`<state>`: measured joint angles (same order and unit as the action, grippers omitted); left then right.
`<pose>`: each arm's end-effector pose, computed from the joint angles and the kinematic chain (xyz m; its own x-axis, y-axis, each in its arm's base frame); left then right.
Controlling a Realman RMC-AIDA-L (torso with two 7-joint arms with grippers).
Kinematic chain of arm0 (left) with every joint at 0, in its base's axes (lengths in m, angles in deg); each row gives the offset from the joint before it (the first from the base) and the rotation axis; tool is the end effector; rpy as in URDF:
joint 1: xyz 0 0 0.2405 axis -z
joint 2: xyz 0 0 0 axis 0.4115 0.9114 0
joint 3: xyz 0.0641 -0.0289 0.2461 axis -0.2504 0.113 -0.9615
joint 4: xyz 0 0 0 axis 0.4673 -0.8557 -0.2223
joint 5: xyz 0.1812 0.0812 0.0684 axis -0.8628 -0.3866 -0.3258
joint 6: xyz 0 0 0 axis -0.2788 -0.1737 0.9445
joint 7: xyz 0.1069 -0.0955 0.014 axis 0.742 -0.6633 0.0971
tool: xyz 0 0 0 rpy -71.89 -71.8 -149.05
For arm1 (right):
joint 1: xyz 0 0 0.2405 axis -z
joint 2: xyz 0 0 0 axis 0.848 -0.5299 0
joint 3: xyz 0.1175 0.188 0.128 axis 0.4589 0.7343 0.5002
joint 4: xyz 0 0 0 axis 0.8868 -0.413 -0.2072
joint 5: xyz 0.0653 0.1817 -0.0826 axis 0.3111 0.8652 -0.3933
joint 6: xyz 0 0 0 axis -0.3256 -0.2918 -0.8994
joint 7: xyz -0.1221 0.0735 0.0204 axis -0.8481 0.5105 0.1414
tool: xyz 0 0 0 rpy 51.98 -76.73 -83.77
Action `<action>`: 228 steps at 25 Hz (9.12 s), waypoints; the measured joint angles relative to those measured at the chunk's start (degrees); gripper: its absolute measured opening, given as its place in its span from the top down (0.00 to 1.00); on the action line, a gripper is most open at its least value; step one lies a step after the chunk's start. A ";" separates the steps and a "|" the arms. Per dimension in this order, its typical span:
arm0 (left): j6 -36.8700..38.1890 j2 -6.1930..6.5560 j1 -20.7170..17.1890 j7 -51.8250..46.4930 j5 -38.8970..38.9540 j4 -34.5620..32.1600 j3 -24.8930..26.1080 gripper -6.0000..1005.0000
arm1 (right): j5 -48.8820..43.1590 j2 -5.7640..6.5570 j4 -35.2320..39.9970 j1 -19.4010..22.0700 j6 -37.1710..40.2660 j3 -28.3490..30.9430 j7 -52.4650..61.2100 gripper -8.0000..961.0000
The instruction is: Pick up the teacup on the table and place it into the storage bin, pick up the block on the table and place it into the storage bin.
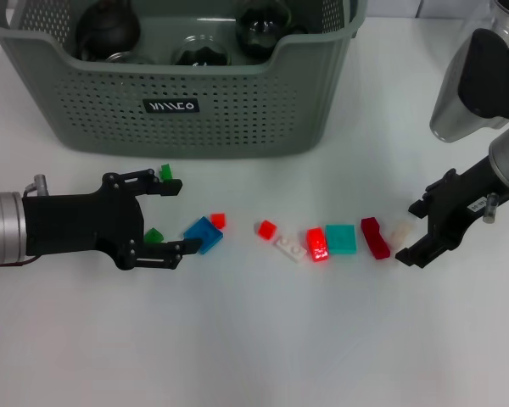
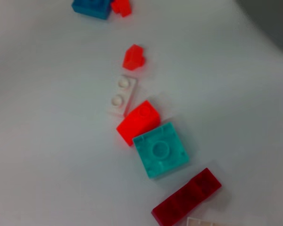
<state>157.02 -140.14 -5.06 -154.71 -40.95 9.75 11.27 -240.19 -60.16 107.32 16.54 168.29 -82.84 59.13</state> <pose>-0.2884 0.2809 -0.0072 0.9236 0.1520 0.3520 0.2540 -0.9302 -0.2648 0.2283 0.3603 -0.0302 0.8391 -0.3882 0.3811 -0.3404 -0.9211 -0.1886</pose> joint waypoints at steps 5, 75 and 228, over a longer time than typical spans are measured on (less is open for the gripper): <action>0.01 0.00 -0.08 -0.01 0.12 0.05 0.37 0.14 | -0.10 0.00 0.00 -0.05 -0.94 -2.03 0.92 0.13; -0.95 0.18 -0.61 0.53 -0.19 0.96 1.81 0.14 | 22.50 6.27 7.58 -23.23 9.35 14.02 12.36 0.49; -6.49 0.27 0.97 0.88 0.28 7.95 3.55 0.14 | 2.56 -0.57 -7.58 -10.24 -4.48 -16.38 7.02 0.21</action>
<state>150.53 -139.87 -4.09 -153.83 -40.67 17.70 14.82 -237.62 -60.73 99.74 6.30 163.81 -99.22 66.15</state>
